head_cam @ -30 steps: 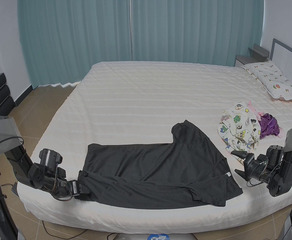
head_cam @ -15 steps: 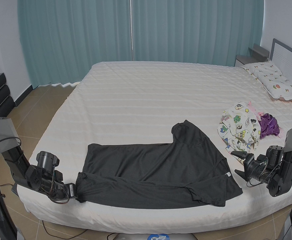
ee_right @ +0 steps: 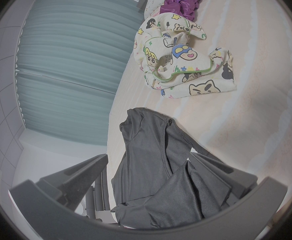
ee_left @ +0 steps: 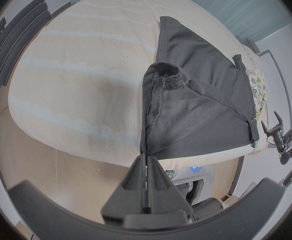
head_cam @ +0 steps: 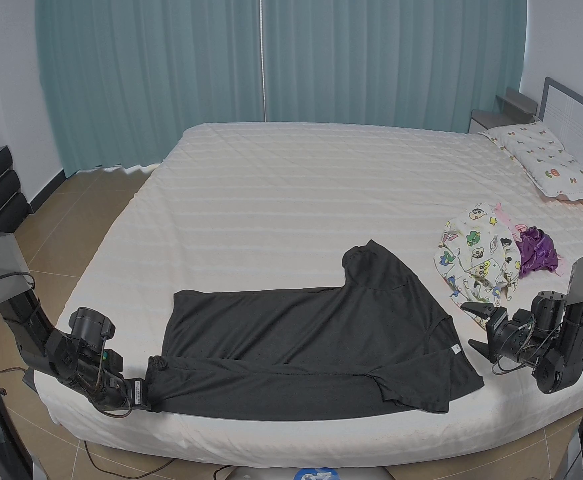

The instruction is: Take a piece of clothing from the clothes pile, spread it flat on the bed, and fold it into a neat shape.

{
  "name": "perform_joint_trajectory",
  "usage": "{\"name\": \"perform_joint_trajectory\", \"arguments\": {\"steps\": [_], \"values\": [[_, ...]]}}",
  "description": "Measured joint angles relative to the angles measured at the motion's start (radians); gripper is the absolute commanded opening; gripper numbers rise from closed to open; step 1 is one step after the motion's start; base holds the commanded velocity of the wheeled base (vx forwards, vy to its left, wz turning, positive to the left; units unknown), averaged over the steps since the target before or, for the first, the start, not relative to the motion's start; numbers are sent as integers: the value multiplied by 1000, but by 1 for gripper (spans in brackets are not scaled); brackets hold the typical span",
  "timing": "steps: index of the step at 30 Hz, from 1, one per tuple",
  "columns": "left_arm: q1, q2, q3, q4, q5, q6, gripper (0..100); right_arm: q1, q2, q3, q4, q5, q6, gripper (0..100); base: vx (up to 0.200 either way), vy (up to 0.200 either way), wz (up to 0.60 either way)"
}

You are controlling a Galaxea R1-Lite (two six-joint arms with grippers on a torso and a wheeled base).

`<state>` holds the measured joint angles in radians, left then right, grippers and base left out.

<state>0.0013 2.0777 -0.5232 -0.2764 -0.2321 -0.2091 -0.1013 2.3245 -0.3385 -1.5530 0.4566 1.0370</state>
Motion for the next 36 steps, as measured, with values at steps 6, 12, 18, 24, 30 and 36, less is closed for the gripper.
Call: {"name": "perform_joint_trajectory", "arguments": {"steps": [6, 12, 18, 24, 30, 36], "values": [[-1, -5, -2, 16, 0, -5, 100, 0, 0, 1, 0, 0, 0, 100, 0, 0, 0], [1, -9, -17, 14, -10, -15, 100, 0, 0, 1, 0, 0, 0, 100, 0, 0, 0], [13, -21, -39, 5, -30, -64, 100, 0, 0, 1, 0, 0, 0, 100, 0, 0, 0], [15, -23, -57, 7, -38, -100, 100, 0, 0, 5, 0, 0, 0, 100, 0, 0, 0], [16, -21, -61, 8, -38, -104, 100, 0, 0, 6, 0, 0, 0, 100, 0, 0, 0], [29, -21, -61, 6, -39, -102, 100, 0, 0, 6, 0, 0, 0, 100, 0, 167, 0]]}}
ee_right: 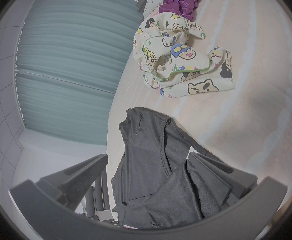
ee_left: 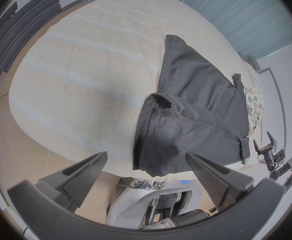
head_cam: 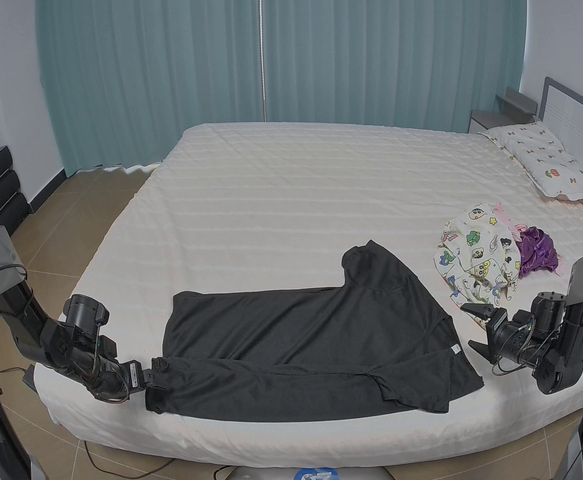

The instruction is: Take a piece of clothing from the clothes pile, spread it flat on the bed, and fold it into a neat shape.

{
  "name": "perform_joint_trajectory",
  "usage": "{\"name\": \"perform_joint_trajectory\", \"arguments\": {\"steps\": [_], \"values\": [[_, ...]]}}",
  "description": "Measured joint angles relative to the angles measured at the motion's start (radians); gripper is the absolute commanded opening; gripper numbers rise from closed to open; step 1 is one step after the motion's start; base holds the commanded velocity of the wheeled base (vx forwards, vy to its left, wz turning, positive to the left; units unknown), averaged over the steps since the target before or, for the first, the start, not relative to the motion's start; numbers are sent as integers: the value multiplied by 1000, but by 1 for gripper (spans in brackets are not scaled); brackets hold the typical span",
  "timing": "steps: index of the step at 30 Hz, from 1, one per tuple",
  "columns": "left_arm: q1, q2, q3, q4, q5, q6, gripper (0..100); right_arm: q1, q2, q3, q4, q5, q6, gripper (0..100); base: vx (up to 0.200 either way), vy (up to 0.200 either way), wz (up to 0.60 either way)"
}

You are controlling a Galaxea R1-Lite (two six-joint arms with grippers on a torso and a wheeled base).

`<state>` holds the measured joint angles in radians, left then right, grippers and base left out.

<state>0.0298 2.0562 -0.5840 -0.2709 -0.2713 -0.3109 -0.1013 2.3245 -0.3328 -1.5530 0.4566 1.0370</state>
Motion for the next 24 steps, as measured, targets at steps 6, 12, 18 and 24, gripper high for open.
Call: {"name": "perform_joint_trajectory", "arguments": {"steps": [6, 12, 18, 24], "values": [[6, 1, 0, -2, -3, 0, 100, -1, 0, 0, 0, 0, 0, 100, 0, 133, 0], [8, 2, -5, -6, -15, -4, 100, 0, 0, 0, 0, 0, 0, 100, 0, 0, 0], [5, -2, -18, -5, -13, -36, 100, 2, -9, -10, 0, -7, 0, 100, 0, 0, 0], [-16, -8, -93, 0, -5, -209, 100, 7, -20, -28, 0, -54, -13, 100, 0, 0, 0]]}}
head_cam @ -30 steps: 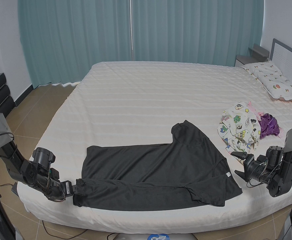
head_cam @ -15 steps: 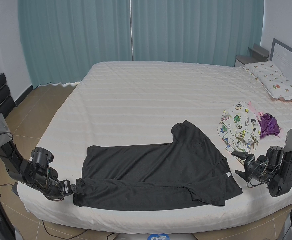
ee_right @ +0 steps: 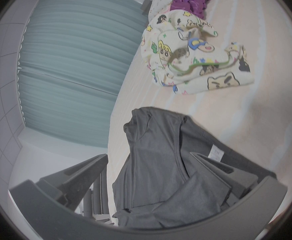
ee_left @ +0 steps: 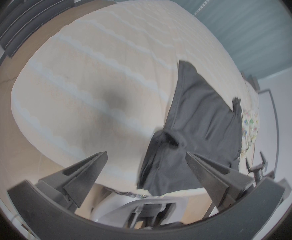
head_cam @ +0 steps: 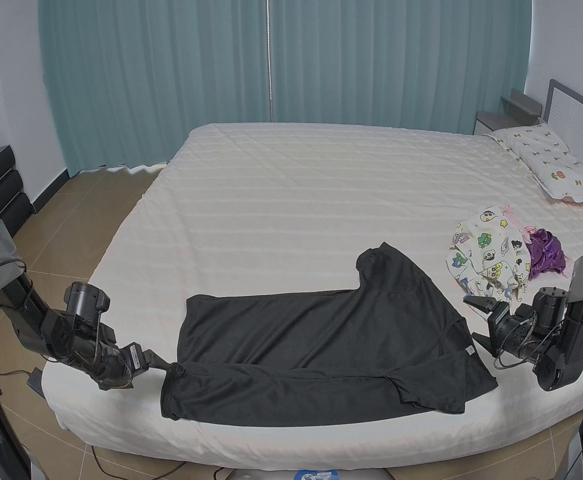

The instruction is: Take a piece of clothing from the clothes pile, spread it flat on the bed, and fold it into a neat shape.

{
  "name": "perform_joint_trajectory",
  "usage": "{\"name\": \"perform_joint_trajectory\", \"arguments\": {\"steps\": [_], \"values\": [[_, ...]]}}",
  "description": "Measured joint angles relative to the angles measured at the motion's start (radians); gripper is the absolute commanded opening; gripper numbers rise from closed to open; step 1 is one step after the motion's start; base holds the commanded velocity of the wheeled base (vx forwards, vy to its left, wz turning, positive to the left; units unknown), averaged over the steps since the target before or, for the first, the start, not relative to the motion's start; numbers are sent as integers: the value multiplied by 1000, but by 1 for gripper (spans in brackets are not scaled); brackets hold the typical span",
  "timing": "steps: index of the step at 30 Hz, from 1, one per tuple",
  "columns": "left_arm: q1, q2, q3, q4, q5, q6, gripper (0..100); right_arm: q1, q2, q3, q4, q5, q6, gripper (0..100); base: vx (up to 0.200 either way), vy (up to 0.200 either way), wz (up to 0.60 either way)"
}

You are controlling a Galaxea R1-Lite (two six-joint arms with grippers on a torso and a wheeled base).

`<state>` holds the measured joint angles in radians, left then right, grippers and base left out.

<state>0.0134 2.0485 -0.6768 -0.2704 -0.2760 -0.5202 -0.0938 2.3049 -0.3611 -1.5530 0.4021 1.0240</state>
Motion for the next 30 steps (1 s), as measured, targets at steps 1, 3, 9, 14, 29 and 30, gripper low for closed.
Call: {"name": "perform_joint_trajectory", "arguments": {"steps": [1, 3, 9, 14, 29, 30], "values": [[-4, 0, -26, 0, 4, -28, 100, 2, -2, -4, 0, -11, -6, 100, 0, 0, 0], [-17, 2, -95, 1, 19, -71, 100, 8, -5, -15, 0, -33, -20, 100, 0, 0, 0], [-59, 53, -293, 4, 93, -136, 100, 28, -14, -47, 29, -83, -65, 100, 0, 0, 0], [-92, 172, -502, 6, 143, -167, 100, 46, -17, -103, 111, -168, -117, 100, 0, 0, 0], [-143, 461, -827, 78, 168, -188, 100, 120, 21, -274, 270, -258, -335, 100, 0, 0, 0], [-144, 466, -829, 77, 167, -188, 100, 121, 24, -288, 288, -258, -343, 100, 0, 0, 0]]}}
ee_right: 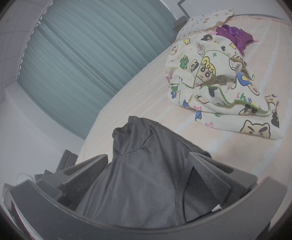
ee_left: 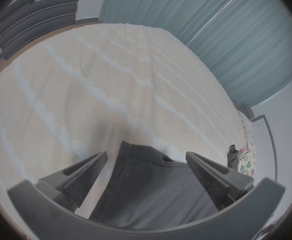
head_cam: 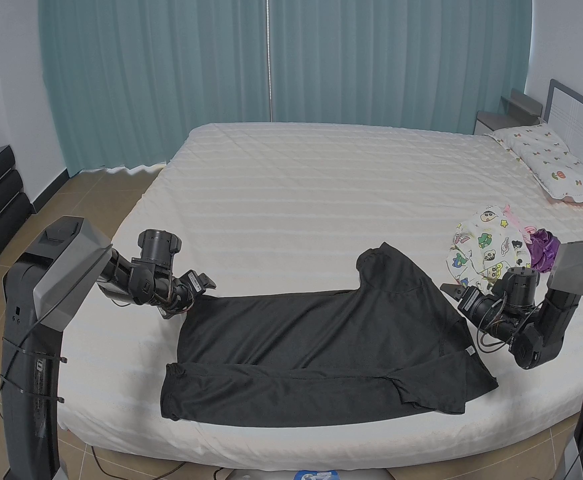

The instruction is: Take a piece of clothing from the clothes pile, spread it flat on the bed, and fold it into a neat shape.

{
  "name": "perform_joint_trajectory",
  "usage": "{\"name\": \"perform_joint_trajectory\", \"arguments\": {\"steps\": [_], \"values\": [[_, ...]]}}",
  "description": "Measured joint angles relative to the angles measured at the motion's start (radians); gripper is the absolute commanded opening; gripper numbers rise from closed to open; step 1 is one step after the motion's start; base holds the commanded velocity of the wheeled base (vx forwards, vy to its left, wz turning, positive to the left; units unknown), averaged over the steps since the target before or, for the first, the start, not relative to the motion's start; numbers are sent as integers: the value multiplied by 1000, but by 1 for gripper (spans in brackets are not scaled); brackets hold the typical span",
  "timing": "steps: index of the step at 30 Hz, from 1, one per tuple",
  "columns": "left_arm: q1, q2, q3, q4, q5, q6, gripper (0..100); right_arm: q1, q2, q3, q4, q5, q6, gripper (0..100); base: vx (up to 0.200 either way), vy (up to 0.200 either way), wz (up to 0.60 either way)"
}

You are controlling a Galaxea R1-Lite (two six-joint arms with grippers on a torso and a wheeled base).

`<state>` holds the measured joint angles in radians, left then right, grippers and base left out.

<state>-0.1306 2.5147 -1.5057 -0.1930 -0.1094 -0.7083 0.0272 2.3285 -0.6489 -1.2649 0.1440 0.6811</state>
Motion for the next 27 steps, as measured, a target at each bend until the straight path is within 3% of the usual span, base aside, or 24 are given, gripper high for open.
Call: {"name": "perform_joint_trajectory", "arguments": {"steps": [8, 9, 19, 27], "values": [[-6, 18, -7, -5, -17, -1, 100, 2, 13, -127, 119, -18, -15, 100, 0, 0, 0], [-7, 18, -8, -6, -17, -1, 0, 3, 17, -145, 126, -22, -16, 100, 0, 0, 0], [-4, 21, -11, -9, -15, -4, 0, 24, 49, -236, 144, -28, -29, 100, 0, 0, 0], [1, 17, 6, -7, -7, -24, 0, 26, 73, -359, 280, -28, -106, 100, 0, 0, 0]]}}
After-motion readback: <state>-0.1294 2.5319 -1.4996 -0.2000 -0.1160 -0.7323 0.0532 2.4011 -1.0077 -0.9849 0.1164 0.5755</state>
